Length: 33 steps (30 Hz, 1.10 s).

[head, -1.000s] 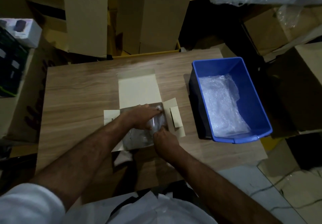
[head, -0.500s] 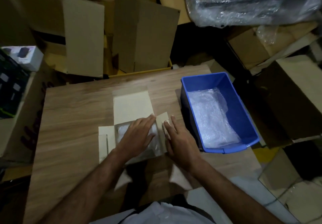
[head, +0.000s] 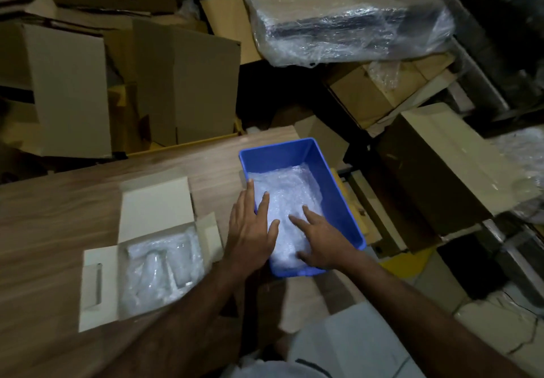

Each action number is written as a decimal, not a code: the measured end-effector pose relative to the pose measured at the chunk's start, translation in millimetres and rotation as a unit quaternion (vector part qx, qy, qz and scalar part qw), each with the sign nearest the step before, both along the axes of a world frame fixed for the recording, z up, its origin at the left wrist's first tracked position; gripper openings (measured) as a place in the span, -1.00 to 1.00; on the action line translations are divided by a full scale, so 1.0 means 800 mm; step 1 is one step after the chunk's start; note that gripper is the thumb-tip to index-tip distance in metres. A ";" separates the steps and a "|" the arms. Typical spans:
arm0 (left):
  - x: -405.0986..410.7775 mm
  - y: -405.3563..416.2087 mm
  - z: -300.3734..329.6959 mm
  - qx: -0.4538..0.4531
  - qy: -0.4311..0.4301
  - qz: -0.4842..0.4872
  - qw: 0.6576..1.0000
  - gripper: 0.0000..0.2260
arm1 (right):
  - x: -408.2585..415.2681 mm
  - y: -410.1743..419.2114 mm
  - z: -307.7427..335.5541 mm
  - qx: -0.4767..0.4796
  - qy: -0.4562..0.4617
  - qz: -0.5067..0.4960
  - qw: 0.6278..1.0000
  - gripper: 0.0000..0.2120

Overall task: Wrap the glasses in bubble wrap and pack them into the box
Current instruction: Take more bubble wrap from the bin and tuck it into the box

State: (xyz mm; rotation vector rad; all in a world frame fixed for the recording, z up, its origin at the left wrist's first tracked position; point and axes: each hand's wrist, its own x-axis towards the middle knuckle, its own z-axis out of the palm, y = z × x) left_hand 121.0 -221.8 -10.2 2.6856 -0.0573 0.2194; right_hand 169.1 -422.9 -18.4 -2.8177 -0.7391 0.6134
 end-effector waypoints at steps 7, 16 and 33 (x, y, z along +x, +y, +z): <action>0.020 -0.015 -0.039 0.042 0.102 0.026 0.994 -0.37 | 0.057 -0.008 -0.036 -0.129 0.043 0.134 0.982 -0.47; 0.021 -0.022 -0.031 0.017 0.098 0.036 0.994 -0.39 | 0.062 -0.013 -0.052 -0.052 0.058 0.214 0.974 -0.59; 0.023 -0.026 -0.023 0.001 0.132 0.039 0.991 -0.36 | 0.067 -0.007 -0.060 -0.035 0.044 0.211 0.976 -0.50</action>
